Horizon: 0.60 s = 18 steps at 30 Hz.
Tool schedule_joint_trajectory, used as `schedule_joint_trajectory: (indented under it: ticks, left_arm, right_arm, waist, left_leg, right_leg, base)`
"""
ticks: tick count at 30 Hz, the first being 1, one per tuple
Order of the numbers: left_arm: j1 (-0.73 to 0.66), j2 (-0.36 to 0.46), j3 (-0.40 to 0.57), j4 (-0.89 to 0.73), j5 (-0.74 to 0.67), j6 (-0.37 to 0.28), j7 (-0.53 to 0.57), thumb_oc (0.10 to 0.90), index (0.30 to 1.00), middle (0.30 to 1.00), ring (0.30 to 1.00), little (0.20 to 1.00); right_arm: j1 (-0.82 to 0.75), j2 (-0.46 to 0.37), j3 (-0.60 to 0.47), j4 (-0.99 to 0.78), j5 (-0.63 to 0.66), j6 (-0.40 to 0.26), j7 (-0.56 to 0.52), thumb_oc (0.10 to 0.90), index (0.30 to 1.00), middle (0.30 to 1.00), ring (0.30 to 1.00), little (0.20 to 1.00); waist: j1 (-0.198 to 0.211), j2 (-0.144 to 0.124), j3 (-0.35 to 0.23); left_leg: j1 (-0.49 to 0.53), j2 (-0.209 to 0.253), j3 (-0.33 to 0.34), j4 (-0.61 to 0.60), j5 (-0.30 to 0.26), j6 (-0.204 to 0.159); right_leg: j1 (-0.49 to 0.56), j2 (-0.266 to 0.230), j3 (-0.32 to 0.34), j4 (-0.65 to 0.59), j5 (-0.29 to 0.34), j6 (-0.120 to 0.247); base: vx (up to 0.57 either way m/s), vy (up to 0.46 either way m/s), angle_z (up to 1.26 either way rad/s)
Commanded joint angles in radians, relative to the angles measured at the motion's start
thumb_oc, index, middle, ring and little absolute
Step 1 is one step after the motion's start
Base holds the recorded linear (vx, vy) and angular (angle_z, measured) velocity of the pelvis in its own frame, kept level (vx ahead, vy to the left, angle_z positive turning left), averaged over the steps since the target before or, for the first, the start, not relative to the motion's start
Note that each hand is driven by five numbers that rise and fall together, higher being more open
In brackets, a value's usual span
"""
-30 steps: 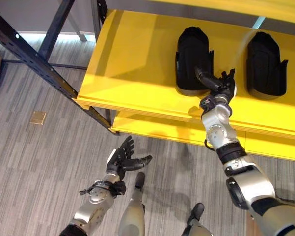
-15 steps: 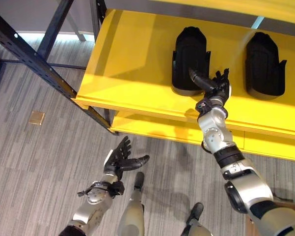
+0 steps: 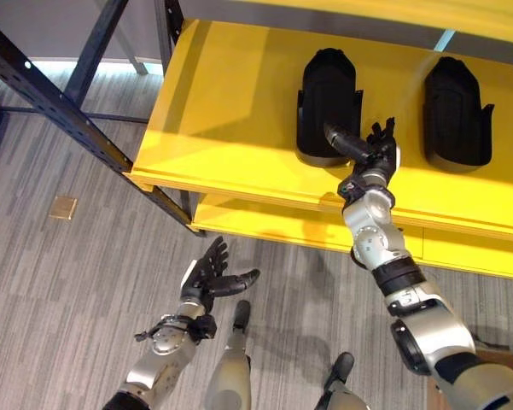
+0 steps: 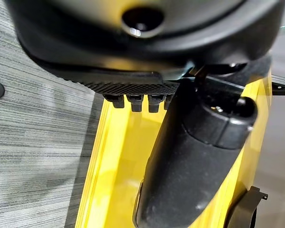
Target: Move parts from the plastic box to the shelf.
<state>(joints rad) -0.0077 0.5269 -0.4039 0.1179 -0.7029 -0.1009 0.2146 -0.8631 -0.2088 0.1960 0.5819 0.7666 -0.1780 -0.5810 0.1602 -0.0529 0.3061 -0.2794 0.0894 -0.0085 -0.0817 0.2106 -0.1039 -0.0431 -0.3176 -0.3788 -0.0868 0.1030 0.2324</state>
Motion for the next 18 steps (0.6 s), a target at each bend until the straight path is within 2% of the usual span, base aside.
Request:
schedule_joint_trajectory:
  ticks: [1, 18]
  left_arm:
    - [-0.012, 0.008, 0.061, -0.064, -0.003, -0.086, 0.0, 0.9, 1.0, 1.0, 1.0, 1.0]
    - [0.004, 0.005, 0.068, -0.066, 0.006, -0.091, 0.003, 0.9, 1.0, 1.0, 1.0, 1.0]
  right_arm:
    - [-0.062, -0.048, 0.01, -0.109, -0.09, -0.063, 0.004, 0.9, 1.0, 1.0, 1.0, 1.0]
    - [-0.062, -0.033, 0.03, -0.056, -0.143, -0.04, 0.006, 0.9, 1.0, 1.0, 1.0, 1.0]
  waist:
    - [-0.014, -0.044, -0.035]
    - [-0.009, -0.043, -0.036]
  left_leg:
    - [0.056, 0.034, 0.055, -0.001, -0.09, 0.036]
    - [0.063, 0.024, 0.054, -0.006, -0.094, 0.044]
  right_leg:
    - [0.008, -0.021, 0.04, 0.056, 0.038, -0.025]
    - [0.016, -0.022, 0.038, 0.052, 0.053, -0.019]
  base:
    - [0.0, -0.005, -0.07]
    - [0.0, 0.0, 0.0]
